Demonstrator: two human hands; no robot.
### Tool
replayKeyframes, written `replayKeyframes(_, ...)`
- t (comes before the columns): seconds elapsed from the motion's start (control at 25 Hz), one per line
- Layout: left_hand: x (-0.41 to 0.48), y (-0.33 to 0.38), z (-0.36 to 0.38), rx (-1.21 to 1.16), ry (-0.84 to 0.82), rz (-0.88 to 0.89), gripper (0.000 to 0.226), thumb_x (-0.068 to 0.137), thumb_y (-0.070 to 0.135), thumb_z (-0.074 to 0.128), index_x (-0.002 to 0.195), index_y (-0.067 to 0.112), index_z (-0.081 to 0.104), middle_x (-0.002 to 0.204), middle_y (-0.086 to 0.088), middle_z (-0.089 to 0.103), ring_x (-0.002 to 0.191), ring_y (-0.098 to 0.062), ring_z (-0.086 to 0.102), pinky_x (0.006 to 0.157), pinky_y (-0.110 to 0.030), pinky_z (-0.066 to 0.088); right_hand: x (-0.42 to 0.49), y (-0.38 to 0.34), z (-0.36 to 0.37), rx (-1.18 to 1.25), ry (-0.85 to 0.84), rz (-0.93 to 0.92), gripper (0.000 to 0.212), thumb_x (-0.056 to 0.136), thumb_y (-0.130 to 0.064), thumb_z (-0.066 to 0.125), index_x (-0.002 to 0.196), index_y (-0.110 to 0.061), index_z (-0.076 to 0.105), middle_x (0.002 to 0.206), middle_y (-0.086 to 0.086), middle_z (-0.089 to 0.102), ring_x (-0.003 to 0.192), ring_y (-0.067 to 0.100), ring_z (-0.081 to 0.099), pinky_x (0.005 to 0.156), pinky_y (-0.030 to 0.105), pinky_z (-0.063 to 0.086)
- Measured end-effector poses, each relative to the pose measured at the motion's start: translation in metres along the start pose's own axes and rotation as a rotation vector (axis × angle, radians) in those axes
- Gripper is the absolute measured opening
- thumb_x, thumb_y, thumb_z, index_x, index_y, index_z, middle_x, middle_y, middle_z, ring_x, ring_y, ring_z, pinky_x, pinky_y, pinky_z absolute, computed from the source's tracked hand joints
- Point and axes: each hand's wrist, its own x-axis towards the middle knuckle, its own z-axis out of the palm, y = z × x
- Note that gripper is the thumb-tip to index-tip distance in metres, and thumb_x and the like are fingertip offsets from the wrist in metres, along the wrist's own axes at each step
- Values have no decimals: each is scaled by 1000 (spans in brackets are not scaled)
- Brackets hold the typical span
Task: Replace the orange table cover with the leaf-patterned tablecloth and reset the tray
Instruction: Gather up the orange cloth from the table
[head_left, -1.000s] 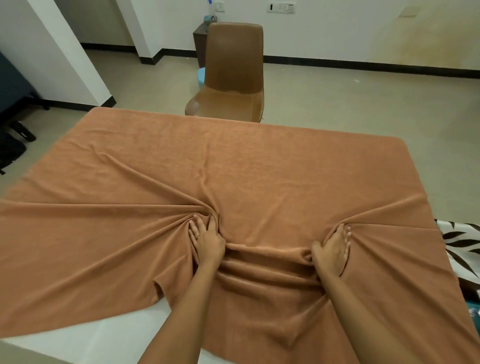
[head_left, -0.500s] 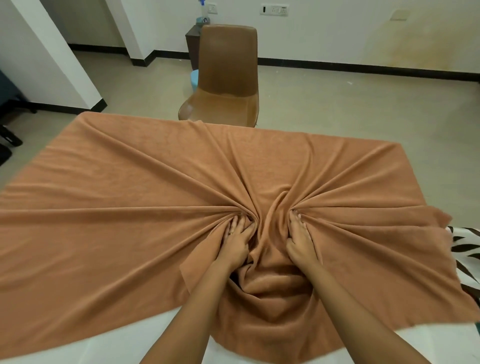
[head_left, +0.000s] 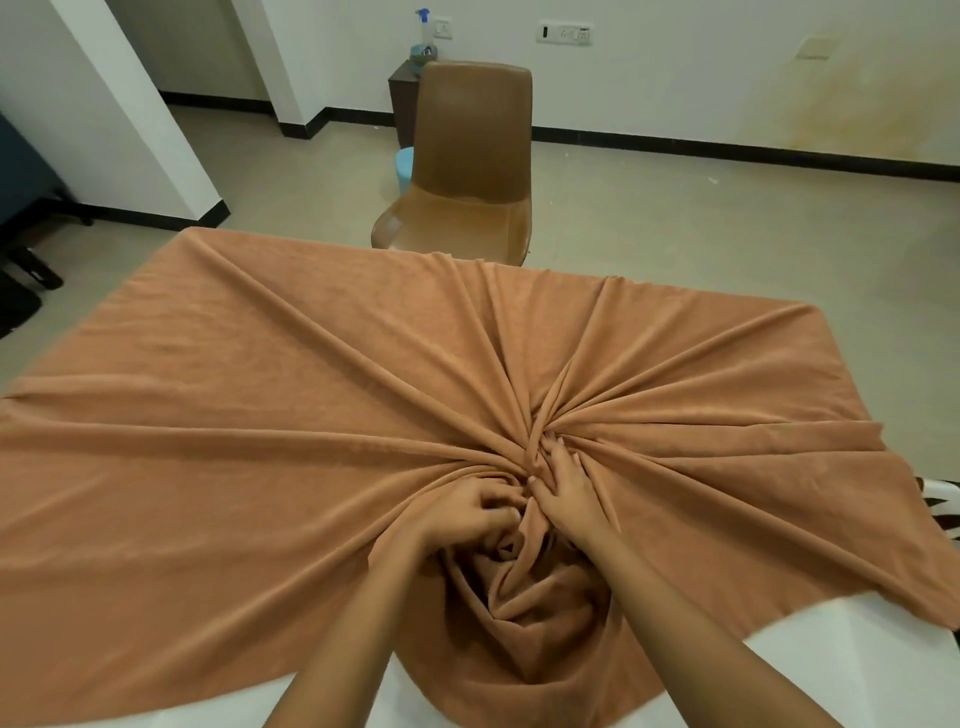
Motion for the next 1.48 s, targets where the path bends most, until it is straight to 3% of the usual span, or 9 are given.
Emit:
replayKeyframes(0.08,-15,0,-24,-496,620,-144,15,90,22,63,103,15,69,106,-10,71,96,-26,64,79,-24,54,1,1,2,-37,17,-9,57,90,-11,55,144,-14,38,150,6,38,143,25,25,119,30,11)
replayKeyframes(0.12,-20,-10,-37,-516,994,-287,24,89,23,65,110,12,64,115,-17,66,102,-30,61,84,-29,51,2,0,2,-51,22,-13,56,90,-8,54,144,-12,38,151,6,38,144,24,26,119,28,10)
replayKeyframes(0.2,-29,-28,-57,-392,1330,-706,78,80,42,70,142,10,35,147,-27,32,135,-40,32,110,-44,26,0,1,4,-65,10,-28,53,90,-5,52,142,-9,41,150,8,40,142,25,29,120,36,16)
replayKeyframes(0.32,-20,-39,-66,-436,1220,-948,124,68,67,69,152,9,-2,157,-26,-5,145,-41,-11,114,-52,-7,-6,4,5,-102,-22,-93,48,91,-7,51,139,-11,45,144,9,46,135,25,40,116,36,28)
replayKeyframes(0.52,25,-62,-68,-225,1072,-793,121,62,85,53,147,2,30,157,-13,23,147,-31,9,118,-49,6,-27,1,4,-242,-197,-246,50,95,-11,48,144,-18,39,149,-1,40,140,14,30,109,9,8)
replayKeyframes(0.68,40,-60,-72,-14,992,-770,60,87,21,53,142,0,39,154,-16,28,147,-34,-1,118,-44,-2,-33,-1,11,-233,-314,-337,51,95,-10,48,145,-18,39,150,1,39,141,12,29,117,21,15)
replayKeyframes(0.8,25,-60,-64,-105,1074,-665,51,81,-2,46,132,-1,51,144,-22,42,143,-37,20,118,-44,14,-38,-4,20,-233,-356,-381,51,94,-12,47,144,-20,40,149,-2,40,139,7,29,118,23,17)
replayKeyframes(0.92,3,-58,-49,-174,1168,-576,51,79,-6,42,127,3,56,128,-19,58,124,-37,47,104,-37,38,-37,-8,23,-251,-386,-421,52,92,-10,47,144,-17,40,146,-8,38,138,3,26,117,18,13)
replayKeyframes(1.48,-66,-48,2,-80,921,-350,31,91,5,48,117,10,66,113,-10,66,106,-23,58,91,-29,45,-39,-52,78,-54,-288,-246,55,84,-16,38,139,-14,44,146,4,42,137,13,33,118,29,16)
